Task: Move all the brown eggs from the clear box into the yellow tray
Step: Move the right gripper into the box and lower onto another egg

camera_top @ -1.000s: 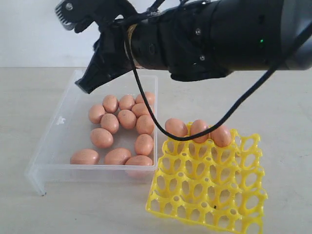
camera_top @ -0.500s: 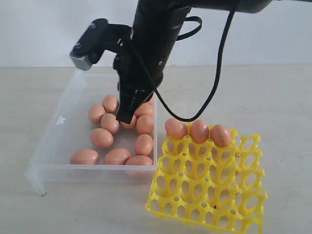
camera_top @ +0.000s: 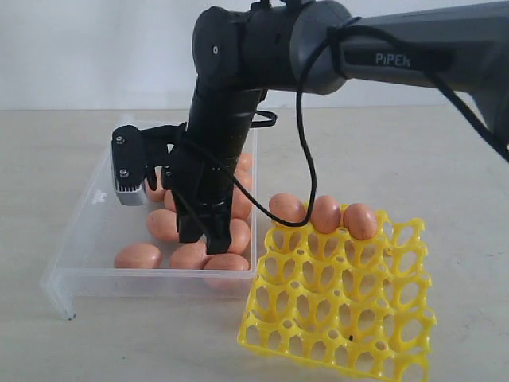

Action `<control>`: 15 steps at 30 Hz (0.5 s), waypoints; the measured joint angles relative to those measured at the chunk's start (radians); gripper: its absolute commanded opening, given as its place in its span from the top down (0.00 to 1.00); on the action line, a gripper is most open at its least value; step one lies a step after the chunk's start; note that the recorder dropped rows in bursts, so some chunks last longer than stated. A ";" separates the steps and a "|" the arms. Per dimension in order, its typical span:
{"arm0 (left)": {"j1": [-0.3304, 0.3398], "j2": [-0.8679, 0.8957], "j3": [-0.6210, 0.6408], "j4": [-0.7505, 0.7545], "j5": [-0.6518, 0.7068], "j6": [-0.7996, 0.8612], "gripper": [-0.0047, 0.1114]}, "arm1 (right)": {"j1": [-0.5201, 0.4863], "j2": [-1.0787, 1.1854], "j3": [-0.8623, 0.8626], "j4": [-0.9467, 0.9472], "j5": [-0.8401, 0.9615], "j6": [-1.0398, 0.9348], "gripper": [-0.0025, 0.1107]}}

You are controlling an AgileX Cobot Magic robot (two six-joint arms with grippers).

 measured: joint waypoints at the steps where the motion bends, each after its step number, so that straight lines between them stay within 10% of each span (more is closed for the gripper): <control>1: 0.000 0.000 0.000 0.000 0.000 0.000 0.92 | 0.000 0.004 0.000 0.000 -0.019 -0.007 0.72; 5: 0.000 0.000 0.000 0.000 0.000 0.000 0.92 | 0.000 0.018 0.000 0.000 -0.092 -0.014 0.55; 15: 0.000 0.000 0.000 0.000 0.000 0.000 0.92 | 0.000 0.069 0.000 0.000 -0.112 -0.014 0.54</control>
